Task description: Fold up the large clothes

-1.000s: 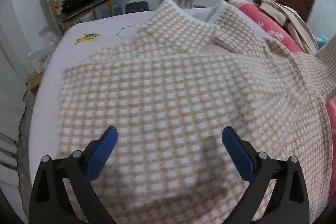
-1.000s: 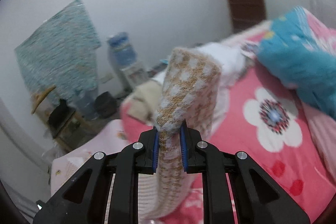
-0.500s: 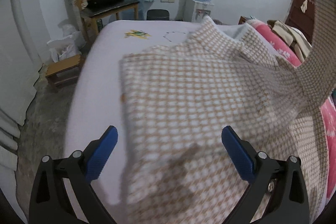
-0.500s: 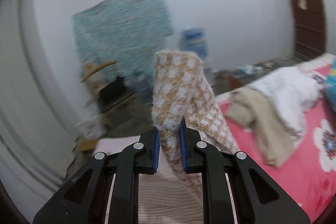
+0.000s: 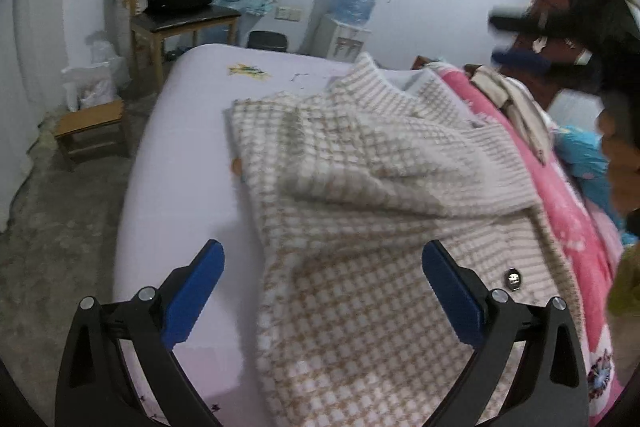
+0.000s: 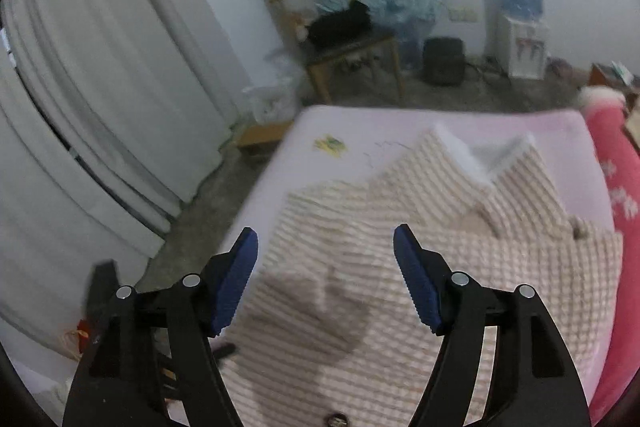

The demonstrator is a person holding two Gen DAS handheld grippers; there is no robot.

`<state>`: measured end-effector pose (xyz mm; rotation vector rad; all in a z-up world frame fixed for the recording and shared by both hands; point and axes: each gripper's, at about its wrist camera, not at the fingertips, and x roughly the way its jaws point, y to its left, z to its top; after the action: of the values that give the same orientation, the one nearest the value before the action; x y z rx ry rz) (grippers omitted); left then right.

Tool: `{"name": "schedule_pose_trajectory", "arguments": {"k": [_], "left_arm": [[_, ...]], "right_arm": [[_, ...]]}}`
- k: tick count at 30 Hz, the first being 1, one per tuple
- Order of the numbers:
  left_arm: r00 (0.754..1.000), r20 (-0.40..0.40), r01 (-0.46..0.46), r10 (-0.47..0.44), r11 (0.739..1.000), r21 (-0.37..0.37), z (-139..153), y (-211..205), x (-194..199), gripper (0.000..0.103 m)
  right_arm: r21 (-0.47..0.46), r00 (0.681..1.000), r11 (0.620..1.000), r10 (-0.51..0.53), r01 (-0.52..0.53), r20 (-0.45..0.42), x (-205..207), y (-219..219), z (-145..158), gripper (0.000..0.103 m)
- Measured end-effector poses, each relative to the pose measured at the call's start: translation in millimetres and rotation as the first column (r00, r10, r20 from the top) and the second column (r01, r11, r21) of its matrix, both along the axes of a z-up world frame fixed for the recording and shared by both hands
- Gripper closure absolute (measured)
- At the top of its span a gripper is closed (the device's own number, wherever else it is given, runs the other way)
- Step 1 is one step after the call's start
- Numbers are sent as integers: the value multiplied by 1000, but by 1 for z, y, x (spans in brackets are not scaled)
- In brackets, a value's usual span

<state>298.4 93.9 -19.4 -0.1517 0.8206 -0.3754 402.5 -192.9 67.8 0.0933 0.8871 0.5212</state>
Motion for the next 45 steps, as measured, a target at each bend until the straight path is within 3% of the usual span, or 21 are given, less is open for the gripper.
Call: {"name": "schedule_pose_trajectory", "arguments": {"k": [6, 8, 12, 16, 18, 19, 20, 23, 28, 33, 45], "left_arm": [[999, 39, 27, -24, 998, -59, 13, -12, 24, 11], [1000, 18, 10, -8, 997, -78, 13, -16, 46, 18], [996, -73, -47, 43, 997, -61, 0, -25, 94, 32], [979, -189, -70, 75, 997, 33, -24, -36, 137, 48], [979, -187, -76, 86, 995, 59, -27, -37, 144, 57], [980, -182, -74, 85, 995, 71, -27, -38, 145, 65], [980, -181, -68, 80, 995, 74, -26, -38, 145, 80], [983, -167, -63, 77, 994, 88, -21, -35, 141, 95], [994, -66, -81, 88, 992, 101, 2, -28, 112, 96], [987, -108, -100, 120, 980, 174, -23, -25, 110, 96], [990, 8, -135, 137, 963, 234, -28, -30, 116, 96]], "right_arm": [[-31, 973, 973, -228, 227, -32, 16, -110, -16, 35], [-62, 938, 938, -343, 340, -42, 18, -153, -26, 34], [-89, 883, 886, -462, 455, -85, 24, -209, -49, 34], [-122, 871, 878, -476, 463, -123, 25, -227, -77, 35], [-127, 872, 881, -471, 456, -134, 28, -229, -89, 35], [-128, 874, 884, -465, 449, -140, 31, -228, -94, 35], [-128, 876, 886, -461, 446, -142, 31, -228, -97, 35], [-132, 883, 892, -448, 432, -142, 35, -223, -103, 39], [-143, 892, 899, -432, 414, -132, 42, -220, -111, 43], [-192, 903, 900, -416, 391, -112, 43, -208, -118, 47], [-205, 902, 887, -430, 414, -35, 40, -213, -109, 47]]}}
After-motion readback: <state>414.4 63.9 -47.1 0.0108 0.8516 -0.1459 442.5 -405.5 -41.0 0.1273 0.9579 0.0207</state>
